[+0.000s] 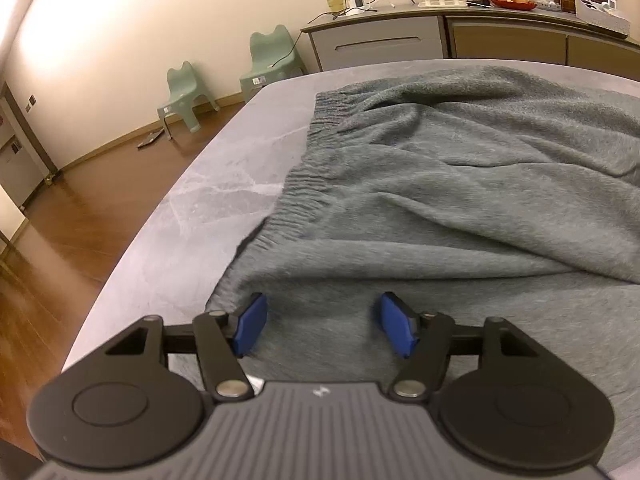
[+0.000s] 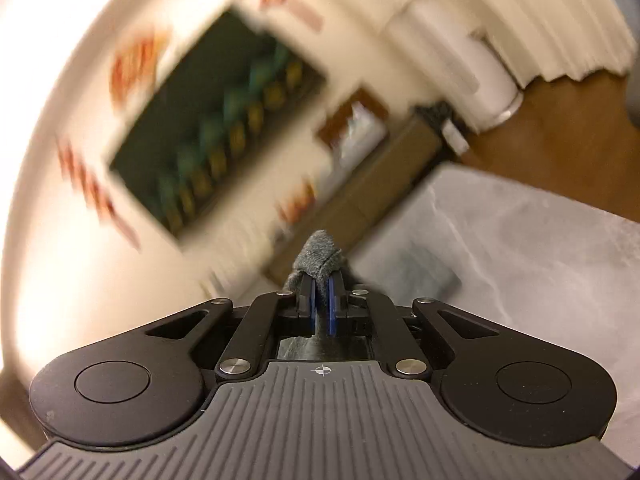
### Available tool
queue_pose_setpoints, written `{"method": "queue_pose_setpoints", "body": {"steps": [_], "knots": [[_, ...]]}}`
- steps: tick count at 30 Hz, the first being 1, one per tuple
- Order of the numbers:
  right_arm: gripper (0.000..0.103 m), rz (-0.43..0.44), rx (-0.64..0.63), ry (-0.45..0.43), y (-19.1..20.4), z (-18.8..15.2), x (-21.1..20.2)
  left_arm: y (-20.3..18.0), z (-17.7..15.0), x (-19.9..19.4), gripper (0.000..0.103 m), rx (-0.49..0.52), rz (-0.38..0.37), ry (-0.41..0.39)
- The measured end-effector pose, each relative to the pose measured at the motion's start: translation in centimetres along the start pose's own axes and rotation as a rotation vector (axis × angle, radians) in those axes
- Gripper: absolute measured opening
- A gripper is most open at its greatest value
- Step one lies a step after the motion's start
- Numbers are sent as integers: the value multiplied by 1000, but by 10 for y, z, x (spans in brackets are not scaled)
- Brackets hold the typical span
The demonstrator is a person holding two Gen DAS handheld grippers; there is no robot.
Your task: Fold clothes
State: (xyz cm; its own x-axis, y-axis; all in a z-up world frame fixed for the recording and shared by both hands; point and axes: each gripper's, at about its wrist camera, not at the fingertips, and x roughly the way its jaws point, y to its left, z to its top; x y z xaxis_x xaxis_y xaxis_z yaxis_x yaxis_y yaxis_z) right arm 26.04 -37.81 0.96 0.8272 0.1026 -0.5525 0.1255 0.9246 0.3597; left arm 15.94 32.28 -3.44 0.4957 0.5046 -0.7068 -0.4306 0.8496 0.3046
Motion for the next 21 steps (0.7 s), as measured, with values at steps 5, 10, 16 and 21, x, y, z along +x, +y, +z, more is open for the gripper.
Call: {"method": "queue_pose_setpoints", "body": {"steps": [5, 10, 16, 21], "knots": [[30, -66, -34, -33, 5, 9, 16, -4, 10, 8, 66, 10, 37, 15], [57, -132, -69, -67, 11, 18, 31, -11, 10, 1, 62, 45, 55, 12], [65, -216, -189, 15, 12, 6, 30, -24, 5, -31, 63, 98, -73, -69], [70, -190, -112, 113, -20, -5, 24, -33, -3, -30, 63, 172, -107, -30]]}}
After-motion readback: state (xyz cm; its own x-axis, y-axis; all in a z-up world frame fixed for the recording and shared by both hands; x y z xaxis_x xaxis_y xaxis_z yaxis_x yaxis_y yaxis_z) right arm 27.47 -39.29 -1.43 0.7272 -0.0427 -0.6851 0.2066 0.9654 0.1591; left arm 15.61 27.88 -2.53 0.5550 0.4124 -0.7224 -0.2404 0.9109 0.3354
